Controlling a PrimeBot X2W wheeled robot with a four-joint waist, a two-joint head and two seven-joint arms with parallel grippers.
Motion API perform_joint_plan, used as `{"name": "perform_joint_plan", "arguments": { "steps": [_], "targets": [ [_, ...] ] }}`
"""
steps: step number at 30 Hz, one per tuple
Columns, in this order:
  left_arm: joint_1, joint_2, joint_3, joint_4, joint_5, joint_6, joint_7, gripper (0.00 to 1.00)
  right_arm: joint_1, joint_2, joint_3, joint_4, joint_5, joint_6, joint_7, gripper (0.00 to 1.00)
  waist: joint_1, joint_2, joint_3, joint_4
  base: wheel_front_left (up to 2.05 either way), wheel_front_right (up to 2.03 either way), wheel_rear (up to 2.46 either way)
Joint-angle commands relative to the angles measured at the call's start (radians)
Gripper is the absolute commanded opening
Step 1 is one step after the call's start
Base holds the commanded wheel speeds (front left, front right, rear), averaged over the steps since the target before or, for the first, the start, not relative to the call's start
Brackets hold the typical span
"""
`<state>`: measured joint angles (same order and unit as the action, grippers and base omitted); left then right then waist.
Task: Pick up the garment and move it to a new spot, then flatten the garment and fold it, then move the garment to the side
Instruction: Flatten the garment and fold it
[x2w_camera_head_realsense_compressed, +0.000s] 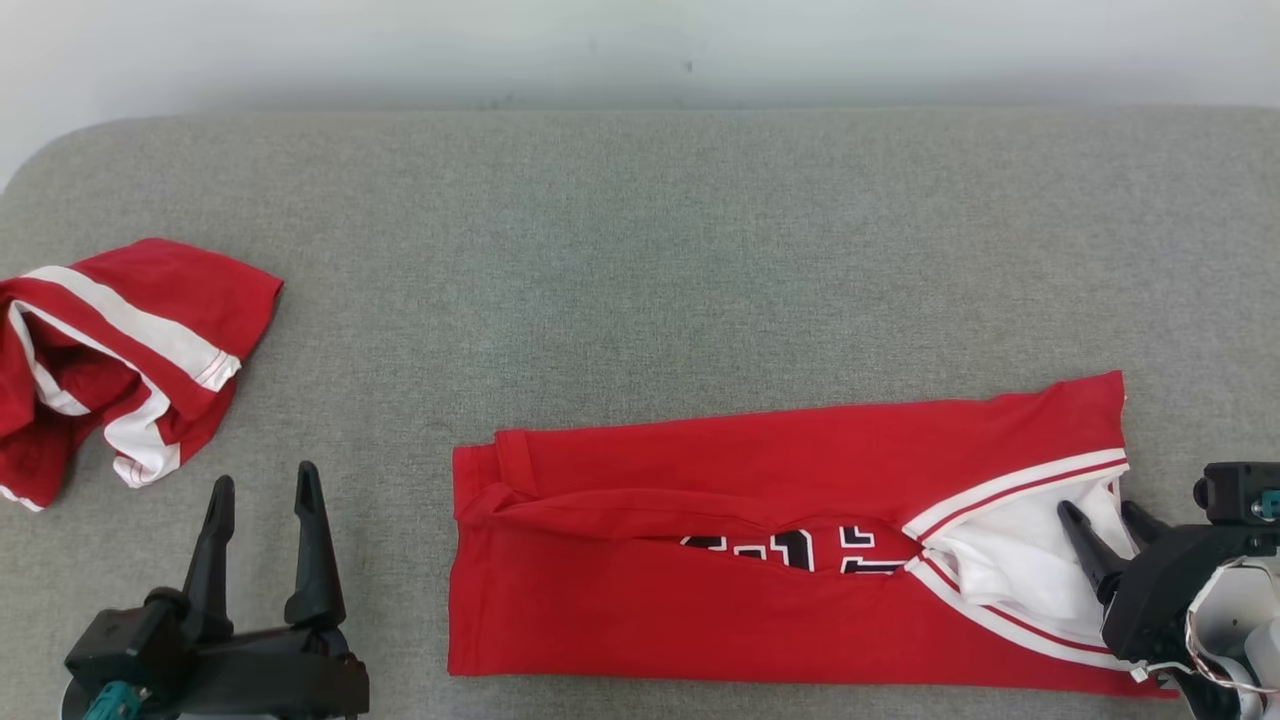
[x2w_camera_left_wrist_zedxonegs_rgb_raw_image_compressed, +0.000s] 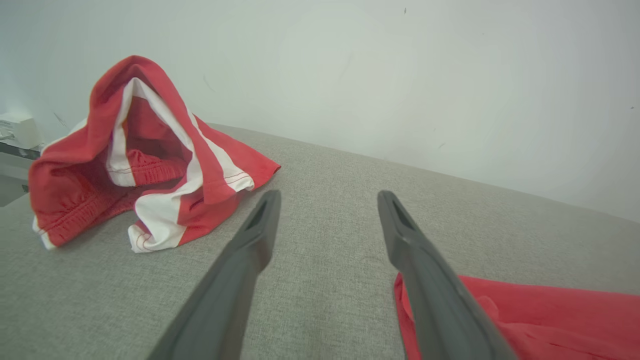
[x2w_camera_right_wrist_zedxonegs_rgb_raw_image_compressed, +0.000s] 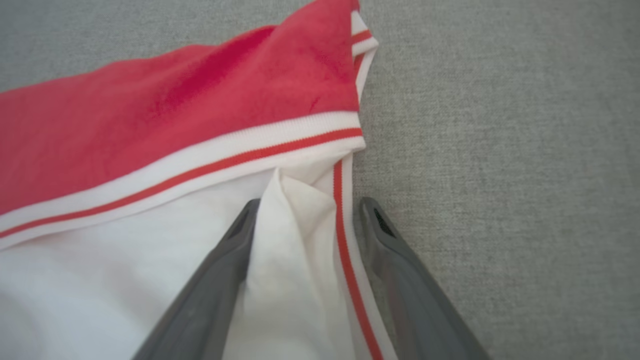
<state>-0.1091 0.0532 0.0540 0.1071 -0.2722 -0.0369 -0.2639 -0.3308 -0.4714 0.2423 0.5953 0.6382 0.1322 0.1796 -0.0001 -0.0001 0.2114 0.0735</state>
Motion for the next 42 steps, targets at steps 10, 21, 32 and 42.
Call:
{"name": "perform_joint_plan", "arguments": {
  "steps": [10, 21, 32, 42],
  "targets": [
    [0.032, -0.003, 0.001, 0.008, -0.007, 0.004, 0.0, 1.0, -0.025, -0.091, 0.005, 0.083, 0.078, -0.005, 0.027, 0.0, 0.0001, 0.0001, -0.032, -0.013, 0.0, 0.0, 0.0],
    [0.066, -0.003, 0.012, 0.004, -0.009, 0.009, 0.0, 1.0, -0.019, -0.178, -0.054, 0.08, 0.091, -0.003, 0.004, 0.0, 0.0001, 0.0001, -0.072, -0.041, 0.0, 0.0, 0.0],
    [0.08, -0.003, 0.014, 0.006, -0.018, 0.015, 0.0, 1.0, 0.049, -0.088, -0.021, -0.229, 0.118, -0.003, 0.044, 0.0, 0.0001, 0.0001, -0.084, -0.077, 0.0, 0.0, 0.0],
    [0.072, -0.002, -0.009, 0.016, -0.03, 0.019, -0.001, 1.0, 0.105, 0.058, 0.034, -0.518, 0.126, -0.003, 0.126, 0.0, 0.0001, 0.0001, -0.086, -0.054, 0.0, 0.0, 0.0]
  ]
}}
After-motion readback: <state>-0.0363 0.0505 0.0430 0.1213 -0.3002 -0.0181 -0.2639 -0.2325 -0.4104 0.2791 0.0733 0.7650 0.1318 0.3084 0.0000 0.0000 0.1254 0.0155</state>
